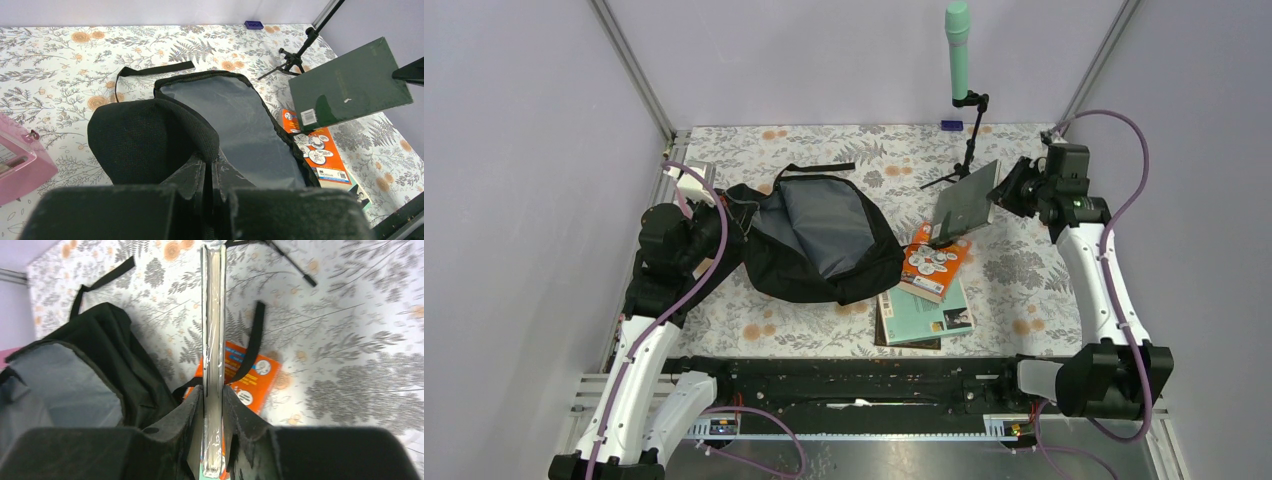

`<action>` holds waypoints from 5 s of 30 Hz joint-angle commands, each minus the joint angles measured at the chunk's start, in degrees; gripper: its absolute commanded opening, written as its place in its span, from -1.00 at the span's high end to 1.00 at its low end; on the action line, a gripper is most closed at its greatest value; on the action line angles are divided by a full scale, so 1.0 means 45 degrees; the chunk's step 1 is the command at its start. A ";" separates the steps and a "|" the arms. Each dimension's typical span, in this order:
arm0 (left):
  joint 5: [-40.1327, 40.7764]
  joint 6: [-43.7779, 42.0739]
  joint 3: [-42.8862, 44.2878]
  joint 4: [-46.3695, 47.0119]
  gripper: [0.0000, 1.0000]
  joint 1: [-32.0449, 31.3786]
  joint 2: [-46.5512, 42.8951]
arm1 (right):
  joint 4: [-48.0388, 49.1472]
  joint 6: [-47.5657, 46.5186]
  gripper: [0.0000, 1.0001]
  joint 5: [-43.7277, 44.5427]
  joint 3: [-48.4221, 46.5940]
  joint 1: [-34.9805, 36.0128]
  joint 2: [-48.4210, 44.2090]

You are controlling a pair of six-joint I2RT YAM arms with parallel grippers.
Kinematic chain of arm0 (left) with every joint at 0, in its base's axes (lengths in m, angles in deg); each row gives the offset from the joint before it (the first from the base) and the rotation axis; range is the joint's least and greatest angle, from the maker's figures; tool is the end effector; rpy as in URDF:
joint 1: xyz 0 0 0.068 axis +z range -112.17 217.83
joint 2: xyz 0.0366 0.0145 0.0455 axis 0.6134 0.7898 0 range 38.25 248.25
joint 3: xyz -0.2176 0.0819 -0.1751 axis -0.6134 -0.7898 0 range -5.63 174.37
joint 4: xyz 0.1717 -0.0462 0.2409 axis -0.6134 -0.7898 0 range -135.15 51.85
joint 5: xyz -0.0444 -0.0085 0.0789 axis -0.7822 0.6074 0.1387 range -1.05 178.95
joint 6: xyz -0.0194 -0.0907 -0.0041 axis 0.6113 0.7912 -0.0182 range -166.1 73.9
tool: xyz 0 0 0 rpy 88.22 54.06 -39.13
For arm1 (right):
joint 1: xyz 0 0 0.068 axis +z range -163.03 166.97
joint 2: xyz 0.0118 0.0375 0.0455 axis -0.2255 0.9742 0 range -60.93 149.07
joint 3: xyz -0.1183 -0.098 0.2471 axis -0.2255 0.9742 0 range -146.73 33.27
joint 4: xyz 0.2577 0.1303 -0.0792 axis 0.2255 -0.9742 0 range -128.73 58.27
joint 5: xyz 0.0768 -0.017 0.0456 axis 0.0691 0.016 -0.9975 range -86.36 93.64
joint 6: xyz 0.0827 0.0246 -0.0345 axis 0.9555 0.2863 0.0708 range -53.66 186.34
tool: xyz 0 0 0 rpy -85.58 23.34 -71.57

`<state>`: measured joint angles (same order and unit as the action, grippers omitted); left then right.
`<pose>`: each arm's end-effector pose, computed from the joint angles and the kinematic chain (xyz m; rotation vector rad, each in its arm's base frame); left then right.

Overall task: Pack the student bag
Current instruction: Pick up the book from the center of the board, then place the book in the student bag.

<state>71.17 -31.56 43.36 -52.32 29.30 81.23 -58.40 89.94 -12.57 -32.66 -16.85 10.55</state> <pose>0.2359 -0.0612 0.3740 0.1430 1.7329 -0.5627 0.3511 0.0000 0.3314 0.3443 2.1222 0.5038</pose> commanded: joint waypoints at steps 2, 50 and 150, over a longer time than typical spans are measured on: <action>-0.0190 0.0029 0.0465 0.0824 1.00 0.0041 -0.0220 | -0.2185 -0.1964 1.00 0.2825 -0.2305 0.0475 -0.0455; -0.0411 0.0010 0.0365 0.0958 1.00 0.0038 -0.0190 | -0.3951 -0.3124 0.57 0.5213 -0.1137 0.0789 0.1234; -0.5137 0.0049 -0.0486 0.3443 1.00 -0.0135 -0.0634 | 0.1998 -0.1782 1.00 1.1459 -0.4982 1.5861 0.4381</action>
<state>48.94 -31.18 39.89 -44.11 29.15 79.64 -49.27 82.68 34.93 -52.79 53.73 29.72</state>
